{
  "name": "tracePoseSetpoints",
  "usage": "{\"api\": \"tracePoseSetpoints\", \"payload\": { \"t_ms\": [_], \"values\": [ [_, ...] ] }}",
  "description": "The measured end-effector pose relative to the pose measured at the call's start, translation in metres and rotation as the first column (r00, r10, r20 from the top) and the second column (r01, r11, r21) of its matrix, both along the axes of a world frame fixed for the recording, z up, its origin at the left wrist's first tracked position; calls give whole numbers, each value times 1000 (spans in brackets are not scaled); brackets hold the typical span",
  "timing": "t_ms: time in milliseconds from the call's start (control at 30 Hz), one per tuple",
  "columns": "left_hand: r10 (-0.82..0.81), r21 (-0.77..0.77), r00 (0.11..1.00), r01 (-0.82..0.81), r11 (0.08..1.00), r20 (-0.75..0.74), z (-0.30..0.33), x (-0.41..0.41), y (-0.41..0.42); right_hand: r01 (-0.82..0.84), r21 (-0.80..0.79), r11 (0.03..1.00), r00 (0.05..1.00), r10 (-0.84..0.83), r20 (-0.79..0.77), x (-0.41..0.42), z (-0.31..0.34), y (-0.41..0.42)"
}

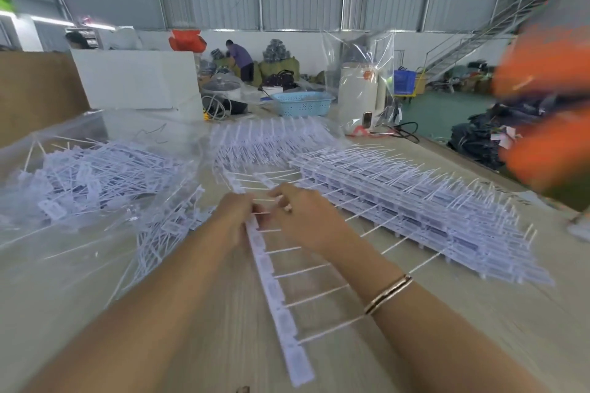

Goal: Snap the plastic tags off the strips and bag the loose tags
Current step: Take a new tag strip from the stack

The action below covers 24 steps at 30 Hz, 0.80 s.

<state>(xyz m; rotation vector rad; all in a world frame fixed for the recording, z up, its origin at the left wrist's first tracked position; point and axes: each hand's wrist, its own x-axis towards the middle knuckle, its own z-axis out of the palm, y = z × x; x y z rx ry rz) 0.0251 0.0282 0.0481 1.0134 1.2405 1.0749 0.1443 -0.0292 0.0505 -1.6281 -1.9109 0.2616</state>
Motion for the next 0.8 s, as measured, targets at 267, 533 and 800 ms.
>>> {"api": "tracePoseSetpoints", "payload": {
  "t_ms": [267,533,800],
  "values": [
    [11,10,1000,-10,1000,-28,-1,-17,-3,152,-177,972,940,-87,331,19,-22,9],
    [-22,157,934,84,984,-358,39,-75,8,105,-110,988,963,-73,258,26,5,5],
    [-148,79,952,175,981,-270,57,-96,6,136,264,955,990,-142,4,10,43,-12]
  ]
}}
